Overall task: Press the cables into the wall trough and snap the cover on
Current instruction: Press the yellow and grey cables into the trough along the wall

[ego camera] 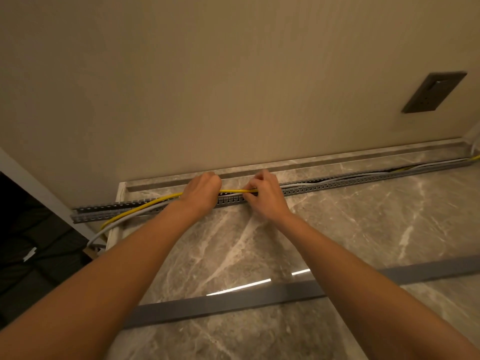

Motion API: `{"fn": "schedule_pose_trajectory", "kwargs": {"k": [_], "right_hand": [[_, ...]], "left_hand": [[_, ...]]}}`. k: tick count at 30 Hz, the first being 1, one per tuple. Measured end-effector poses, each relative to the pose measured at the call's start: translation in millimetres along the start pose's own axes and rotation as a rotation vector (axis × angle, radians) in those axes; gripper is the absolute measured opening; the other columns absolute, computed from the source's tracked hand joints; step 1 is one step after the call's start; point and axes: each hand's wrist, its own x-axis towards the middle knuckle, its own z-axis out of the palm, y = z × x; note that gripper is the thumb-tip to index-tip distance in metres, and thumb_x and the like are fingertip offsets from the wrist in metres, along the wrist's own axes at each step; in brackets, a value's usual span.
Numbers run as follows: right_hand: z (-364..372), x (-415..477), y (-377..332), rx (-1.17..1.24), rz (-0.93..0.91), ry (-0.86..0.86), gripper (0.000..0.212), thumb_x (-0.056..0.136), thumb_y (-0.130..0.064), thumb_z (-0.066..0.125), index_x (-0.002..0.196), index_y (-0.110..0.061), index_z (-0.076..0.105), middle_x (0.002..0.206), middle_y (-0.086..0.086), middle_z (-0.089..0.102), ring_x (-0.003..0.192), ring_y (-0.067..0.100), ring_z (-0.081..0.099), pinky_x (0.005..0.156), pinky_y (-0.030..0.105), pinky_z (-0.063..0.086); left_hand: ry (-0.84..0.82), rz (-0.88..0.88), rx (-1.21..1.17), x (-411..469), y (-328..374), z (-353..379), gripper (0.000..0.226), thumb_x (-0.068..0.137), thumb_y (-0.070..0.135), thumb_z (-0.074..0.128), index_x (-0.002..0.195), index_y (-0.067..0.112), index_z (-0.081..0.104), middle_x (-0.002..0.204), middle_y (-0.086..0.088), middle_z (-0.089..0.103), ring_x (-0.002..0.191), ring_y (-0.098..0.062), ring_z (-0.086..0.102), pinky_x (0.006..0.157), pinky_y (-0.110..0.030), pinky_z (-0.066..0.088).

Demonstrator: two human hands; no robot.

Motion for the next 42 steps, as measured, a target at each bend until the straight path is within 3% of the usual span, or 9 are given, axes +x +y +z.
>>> {"fn": "schedule_pose_trajectory", "kwargs": {"k": [3, 8, 12, 17, 22, 28, 32, 35, 42], "right_hand": [[-6, -1, 5, -0.097, -0.031, -0.06, 0.027, 0.088, -0.011, 0.05, 0.111, -0.013, 0.065, 0.108, 0.014, 0.053, 0.105, 0.028, 0.045, 0.09, 0.035, 0.037], [-16, -5, 8, -0.04, -0.004, -0.081, 0.024, 0.086, -0.002, 0.05, 0.109, -0.003, 0.057, 0.114, 0.016, 0.062, 0.107, 0.031, 0.055, 0.092, 0.036, 0.041], [-21, -11, 19, -0.004, -0.014, -0.025, 0.03, 0.082, 0.007, 0.045, 0.106, 0.004, 0.063, 0.117, 0.019, 0.052, 0.109, 0.029, 0.051, 0.094, 0.025, 0.035], [-25, -13, 26, -0.107, -0.016, -0.065, 0.034, 0.084, -0.003, 0.047, 0.113, -0.002, 0.063, 0.114, 0.015, 0.06, 0.107, 0.032, 0.053, 0.091, 0.035, 0.043], [-25, -9, 19, -0.229, 0.001, -0.166, 0.03, 0.083, -0.019, 0.05, 0.104, -0.005, 0.067, 0.107, 0.017, 0.058, 0.101, 0.034, 0.052, 0.086, 0.038, 0.042], [-25, -13, 18, -0.158, 0.024, -0.115, 0.028, 0.083, -0.011, 0.048, 0.104, 0.001, 0.061, 0.11, 0.017, 0.056, 0.101, 0.034, 0.054, 0.091, 0.041, 0.043], [-22, -22, 35, -0.302, 0.119, 0.13, 0.03, 0.086, -0.01, 0.045, 0.112, 0.002, 0.053, 0.119, 0.016, 0.051, 0.111, 0.03, 0.046, 0.105, 0.039, 0.033], [-26, -19, 38, -0.348, 0.195, 0.069, 0.033, 0.085, -0.01, 0.045, 0.113, 0.004, 0.053, 0.123, 0.018, 0.052, 0.116, 0.033, 0.048, 0.116, 0.044, 0.019], [-30, -22, 39, -0.35, 0.229, -0.049, 0.037, 0.083, -0.014, 0.047, 0.116, 0.001, 0.052, 0.131, 0.012, 0.044, 0.124, 0.031, 0.042, 0.118, 0.051, 0.007]], "left_hand": [[-0.029, 0.001, 0.063, 2, 4, -1, 0.015, 0.089, 0.002, 0.05, 0.101, 0.0, 0.059, 0.115, -0.021, 0.057, 0.104, -0.037, 0.055, 0.079, -0.041, 0.045], [0.002, 0.07, 0.098, 0, 14, 5, 0.029, 0.094, 0.032, 0.047, 0.106, 0.007, 0.057, 0.111, -0.017, 0.062, 0.102, -0.036, 0.058, 0.076, -0.04, 0.046], [0.052, 0.171, 0.02, -6, 29, 16, 0.022, 0.094, 0.014, 0.043, 0.113, 0.006, 0.053, 0.114, -0.016, 0.054, 0.103, -0.034, 0.054, 0.075, -0.041, 0.044], [0.21, 0.141, 0.037, -9, 29, 14, 0.018, 0.086, -0.002, 0.045, 0.1, 0.003, 0.055, 0.11, -0.016, 0.055, 0.097, -0.033, 0.051, 0.07, -0.036, 0.034], [0.103, 0.147, 0.118, -7, 31, 14, 0.021, 0.086, 0.001, 0.046, 0.103, 0.003, 0.058, 0.11, -0.015, 0.06, 0.1, -0.032, 0.055, 0.077, -0.038, 0.041], [0.077, 0.085, 0.006, -3, 32, 14, 0.034, 0.088, 0.002, 0.046, 0.121, 0.006, 0.044, 0.11, -0.018, 0.064, 0.096, -0.037, 0.059, 0.064, -0.036, 0.036], [0.057, 0.059, 0.021, 0, 39, 13, 0.027, 0.087, 0.0, 0.046, 0.114, 0.005, 0.048, 0.108, -0.018, 0.064, 0.096, -0.037, 0.059, 0.064, -0.035, 0.035], [0.051, 0.035, 0.033, 2, 47, 12, 0.023, 0.087, 0.0, 0.046, 0.11, 0.004, 0.049, 0.108, -0.018, 0.063, 0.096, -0.036, 0.059, 0.064, -0.035, 0.035], [0.073, 0.021, -0.107, -3, 48, 20, 0.051, 0.085, -0.009, 0.043, 0.132, 0.005, 0.031, 0.12, -0.022, 0.054, 0.107, -0.037, 0.052, 0.083, -0.044, 0.044]]}}
